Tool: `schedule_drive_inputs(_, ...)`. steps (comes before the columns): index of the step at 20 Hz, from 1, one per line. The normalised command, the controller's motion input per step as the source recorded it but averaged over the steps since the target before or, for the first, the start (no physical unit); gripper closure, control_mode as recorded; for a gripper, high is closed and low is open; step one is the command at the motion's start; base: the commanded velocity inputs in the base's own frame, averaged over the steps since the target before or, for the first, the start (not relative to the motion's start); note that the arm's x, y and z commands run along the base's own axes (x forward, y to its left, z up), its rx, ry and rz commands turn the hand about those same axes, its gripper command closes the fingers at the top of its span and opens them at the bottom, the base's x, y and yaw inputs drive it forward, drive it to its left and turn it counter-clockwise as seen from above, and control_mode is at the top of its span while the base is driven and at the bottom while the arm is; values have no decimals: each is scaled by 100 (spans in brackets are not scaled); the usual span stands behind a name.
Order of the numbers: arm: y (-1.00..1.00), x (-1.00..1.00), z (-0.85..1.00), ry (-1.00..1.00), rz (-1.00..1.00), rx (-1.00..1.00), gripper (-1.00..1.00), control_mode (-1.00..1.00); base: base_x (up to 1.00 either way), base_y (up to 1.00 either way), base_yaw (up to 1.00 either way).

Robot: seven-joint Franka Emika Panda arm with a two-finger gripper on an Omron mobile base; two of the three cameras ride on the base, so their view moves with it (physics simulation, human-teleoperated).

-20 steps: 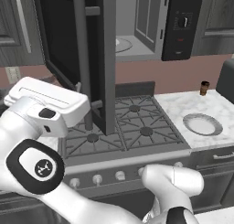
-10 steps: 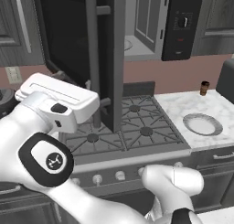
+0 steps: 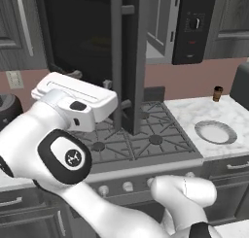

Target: Pick the corn from the counter and place it in the microwave. Then turn on the microwave.

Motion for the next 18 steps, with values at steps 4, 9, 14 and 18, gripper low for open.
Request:
schedule_drive_inputs(4, -33, 29, 0, 0, 0, 0, -100, -100, 0, 0, 0)
schedule_drive_inputs(9, -38, 33, 0, 0, 2, 0, -100, -100, 0, 0, 0)
schedule_drive_inputs(14, -44, 30, 0, 0, 6, 0, -100, -100, 0, 0, 0)
schedule_drive_inputs(18, -43, 31, 0, 0, 6, 0, -100, -100, 0, 0, 0)
